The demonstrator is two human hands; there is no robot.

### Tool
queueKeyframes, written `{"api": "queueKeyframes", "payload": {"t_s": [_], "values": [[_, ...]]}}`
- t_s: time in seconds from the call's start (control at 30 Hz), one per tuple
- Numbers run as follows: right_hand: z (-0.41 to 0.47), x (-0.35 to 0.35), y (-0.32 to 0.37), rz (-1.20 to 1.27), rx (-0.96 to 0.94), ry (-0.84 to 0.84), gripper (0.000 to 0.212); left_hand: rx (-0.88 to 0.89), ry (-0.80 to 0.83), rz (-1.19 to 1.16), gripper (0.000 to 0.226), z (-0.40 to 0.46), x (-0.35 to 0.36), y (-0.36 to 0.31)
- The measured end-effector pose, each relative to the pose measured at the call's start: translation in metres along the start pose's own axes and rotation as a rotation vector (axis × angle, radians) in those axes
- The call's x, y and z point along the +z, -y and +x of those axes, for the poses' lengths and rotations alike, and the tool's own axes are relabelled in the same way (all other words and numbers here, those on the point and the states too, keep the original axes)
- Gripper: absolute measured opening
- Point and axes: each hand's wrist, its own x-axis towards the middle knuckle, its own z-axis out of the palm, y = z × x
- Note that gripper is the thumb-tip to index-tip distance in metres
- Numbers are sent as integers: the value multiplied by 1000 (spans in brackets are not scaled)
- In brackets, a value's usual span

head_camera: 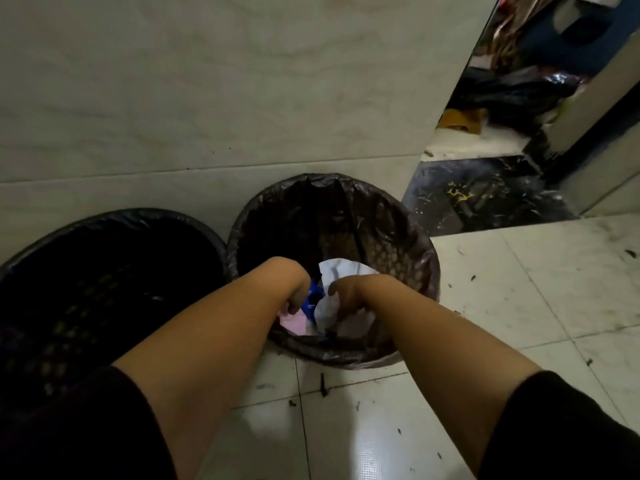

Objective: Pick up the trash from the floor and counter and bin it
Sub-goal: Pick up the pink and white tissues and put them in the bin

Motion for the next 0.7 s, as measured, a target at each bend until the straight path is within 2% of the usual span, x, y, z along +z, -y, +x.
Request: {"api": "queueKeyframes", "payload": {"t_s": [0.1,0.3,0.53,0.7], "values": [[-9,-23,-4,7,-92,-82,51,-20,-117,-67,42,-9,-13,1],[-84,-83,-18,-107,-214,-311,39,-44,-328,-154,33,-95,-58,-23],[-220,-146,-56,-163,-258,-304,37,-31,-334,-241,21,-230,-147,-83],[-338,-207,-74,-139,-159,-271,41,-23,-338,-204,25,-339,-222,-116]]}}
